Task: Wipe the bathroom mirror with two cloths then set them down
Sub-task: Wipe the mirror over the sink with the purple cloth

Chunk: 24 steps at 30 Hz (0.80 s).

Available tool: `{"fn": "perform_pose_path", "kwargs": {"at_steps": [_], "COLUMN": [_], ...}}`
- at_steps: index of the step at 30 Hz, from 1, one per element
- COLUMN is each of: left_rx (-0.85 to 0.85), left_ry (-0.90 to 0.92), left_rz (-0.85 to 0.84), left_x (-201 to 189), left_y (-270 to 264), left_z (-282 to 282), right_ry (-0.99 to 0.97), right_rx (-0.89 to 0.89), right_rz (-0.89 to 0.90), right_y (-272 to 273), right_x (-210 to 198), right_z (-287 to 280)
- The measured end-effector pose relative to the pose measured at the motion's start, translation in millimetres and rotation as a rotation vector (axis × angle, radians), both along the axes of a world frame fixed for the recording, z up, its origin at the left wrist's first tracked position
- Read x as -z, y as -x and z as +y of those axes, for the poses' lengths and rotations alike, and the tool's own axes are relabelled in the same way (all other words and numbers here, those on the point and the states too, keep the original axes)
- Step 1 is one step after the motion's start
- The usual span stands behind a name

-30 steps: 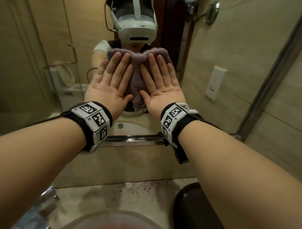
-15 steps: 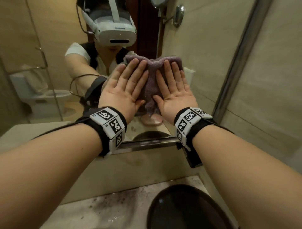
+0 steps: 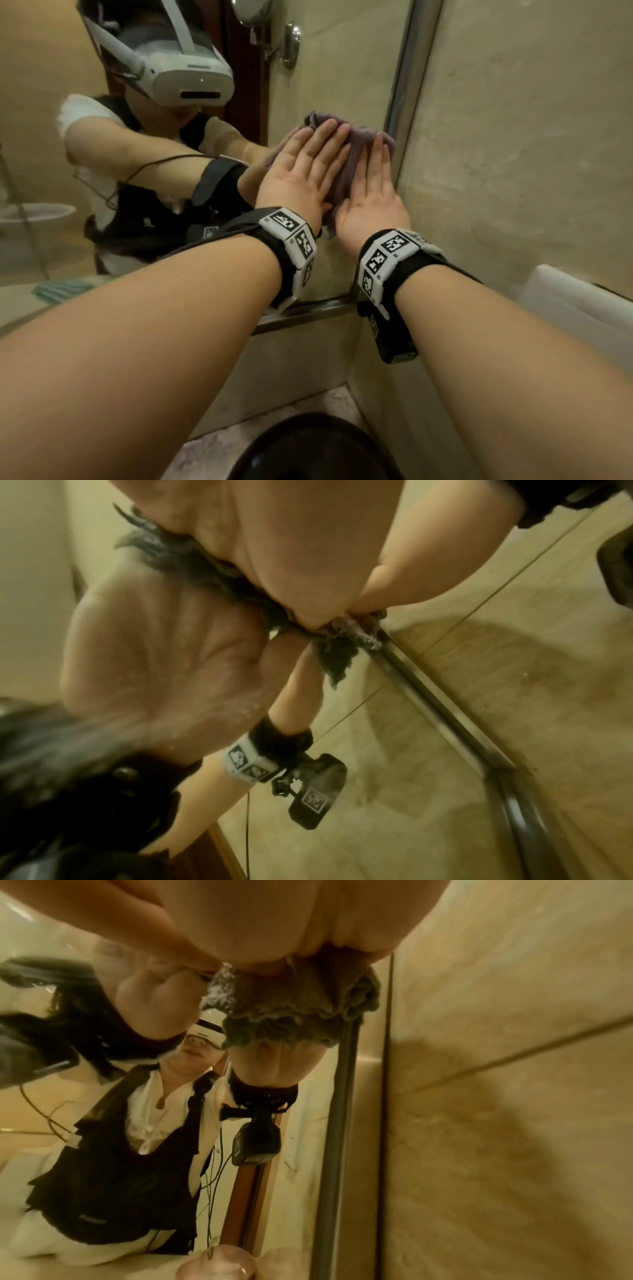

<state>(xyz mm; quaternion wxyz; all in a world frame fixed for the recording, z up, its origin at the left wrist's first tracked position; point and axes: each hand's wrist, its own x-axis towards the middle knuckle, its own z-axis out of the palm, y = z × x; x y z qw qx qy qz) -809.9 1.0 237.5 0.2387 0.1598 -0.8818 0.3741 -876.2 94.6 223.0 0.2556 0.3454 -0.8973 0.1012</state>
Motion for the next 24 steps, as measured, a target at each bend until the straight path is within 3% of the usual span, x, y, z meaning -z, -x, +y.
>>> {"fn": "perform_pose_path", "kwargs": {"at_steps": [6,13,24], "left_rx": [0.034,0.068,-0.082], "left_ry": [0.043,0.108,0.046], "left_rz": [0.024,0.021,-0.054], "left_x": [5.2,10.4,33.3], "left_y": [-13.6,-53.2,-149.2], "left_z": [-8.3,-38.9,-90.6], "right_ry": [0.034,-0.091,-0.077], "right_rx": [-0.051,-0.085,-0.276], "right_rz": [0.010,0.087,0.114], "right_y": [1.6,-15.0,-89.2], "right_x": [7.0,14.0,36.1], "right_z": [-0.7,-6.4,-62.1]}}
